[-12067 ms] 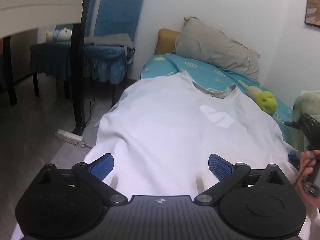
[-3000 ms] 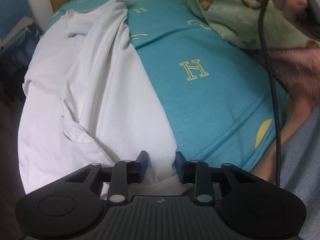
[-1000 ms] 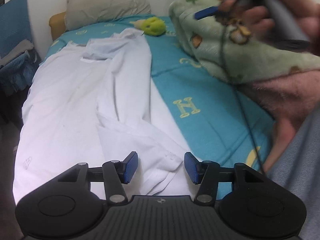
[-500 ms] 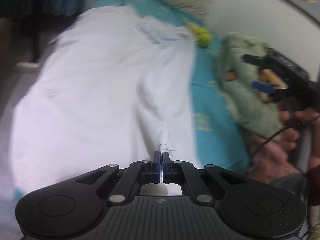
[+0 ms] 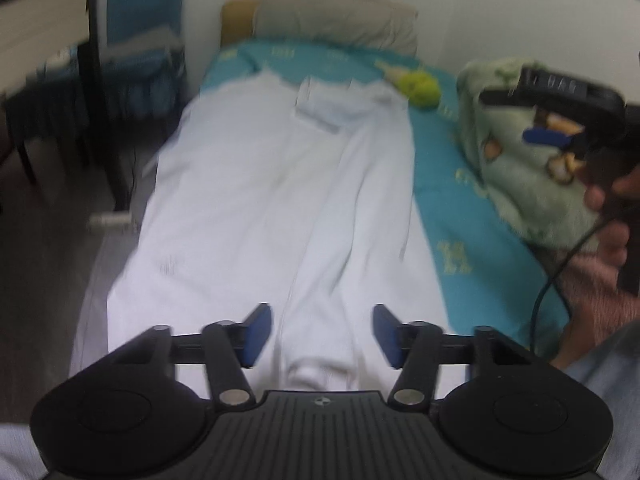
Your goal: Fold clothes
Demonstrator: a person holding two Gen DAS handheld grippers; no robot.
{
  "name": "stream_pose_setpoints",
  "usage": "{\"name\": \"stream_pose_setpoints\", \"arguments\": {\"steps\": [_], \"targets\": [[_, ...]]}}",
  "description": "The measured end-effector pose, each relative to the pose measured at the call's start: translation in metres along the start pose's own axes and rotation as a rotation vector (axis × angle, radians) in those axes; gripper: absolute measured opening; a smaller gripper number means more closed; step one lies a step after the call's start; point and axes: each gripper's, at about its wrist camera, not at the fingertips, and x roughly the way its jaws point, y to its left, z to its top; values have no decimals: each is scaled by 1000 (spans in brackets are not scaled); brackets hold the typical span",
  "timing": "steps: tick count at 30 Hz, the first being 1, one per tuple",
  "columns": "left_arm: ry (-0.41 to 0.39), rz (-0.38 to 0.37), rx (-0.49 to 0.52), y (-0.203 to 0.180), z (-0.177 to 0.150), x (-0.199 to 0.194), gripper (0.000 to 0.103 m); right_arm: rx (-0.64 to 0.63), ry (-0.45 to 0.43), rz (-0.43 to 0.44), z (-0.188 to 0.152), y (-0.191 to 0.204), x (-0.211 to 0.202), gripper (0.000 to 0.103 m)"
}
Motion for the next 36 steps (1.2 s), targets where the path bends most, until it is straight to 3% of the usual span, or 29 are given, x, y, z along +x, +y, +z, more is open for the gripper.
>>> {"name": "stream_pose_setpoints", "arguments": {"steps": [6,9,14,22,31,36], "targets": [[-189,43,59,-17,53,2,99,-20,-65,17,1,6,-7,89],[-237,54,63,-19,74,13,102,-21,-90,12,1,5,-8,89],[-267,56,71,-20,90,48,103,-9,-119,15,-1,2,-6,89],[-218,47,55,2,50,105,103,-46,-84,10,2,5,20,89],[-261,49,128,9,45,139,103,-66,46,56,29,30,124,89],[-256,36,53,35,48,154,103,-29,115,89,43,44,212,89]]}}
